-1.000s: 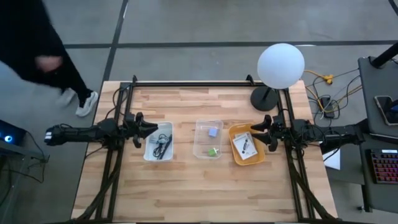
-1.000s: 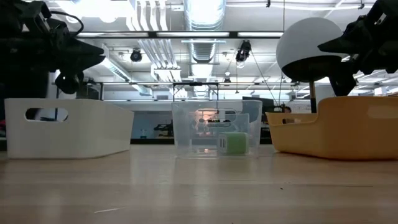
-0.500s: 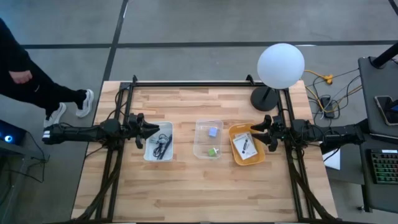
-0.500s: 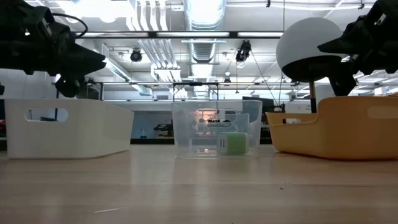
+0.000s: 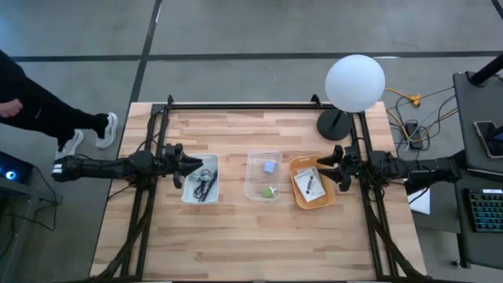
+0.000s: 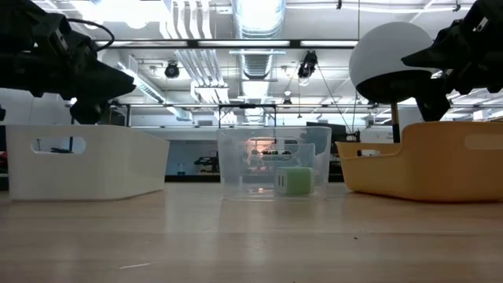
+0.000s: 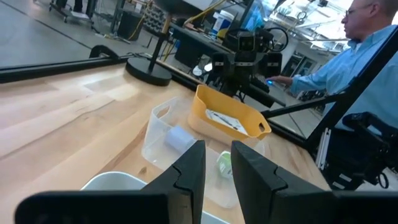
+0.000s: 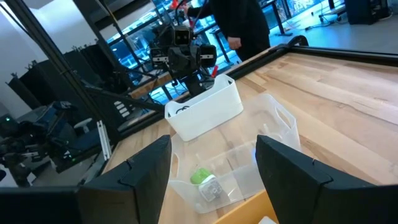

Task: Pick and place items into bin
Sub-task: Return to Home Position

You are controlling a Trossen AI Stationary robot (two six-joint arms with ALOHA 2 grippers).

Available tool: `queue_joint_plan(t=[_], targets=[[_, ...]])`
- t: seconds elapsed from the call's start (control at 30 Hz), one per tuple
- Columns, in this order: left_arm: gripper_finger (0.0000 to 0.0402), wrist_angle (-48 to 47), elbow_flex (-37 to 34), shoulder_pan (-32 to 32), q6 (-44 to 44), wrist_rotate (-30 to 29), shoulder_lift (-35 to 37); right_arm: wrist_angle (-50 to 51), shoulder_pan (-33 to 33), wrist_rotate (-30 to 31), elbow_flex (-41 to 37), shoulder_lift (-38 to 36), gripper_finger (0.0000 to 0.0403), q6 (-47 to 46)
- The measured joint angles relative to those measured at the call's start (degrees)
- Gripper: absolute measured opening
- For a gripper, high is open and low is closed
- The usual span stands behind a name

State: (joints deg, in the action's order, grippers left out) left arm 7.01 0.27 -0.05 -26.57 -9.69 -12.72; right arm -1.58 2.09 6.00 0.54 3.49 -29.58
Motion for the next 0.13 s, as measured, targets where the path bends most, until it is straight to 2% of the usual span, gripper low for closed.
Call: queue_joint_plan(t=[0.13], targets=[[0.0061, 0.0, 0.0, 0.0, 0.0, 0.0, -0.5, 0.0, 0.0, 0.0, 0.0, 0.0, 0.0219, 0.0]])
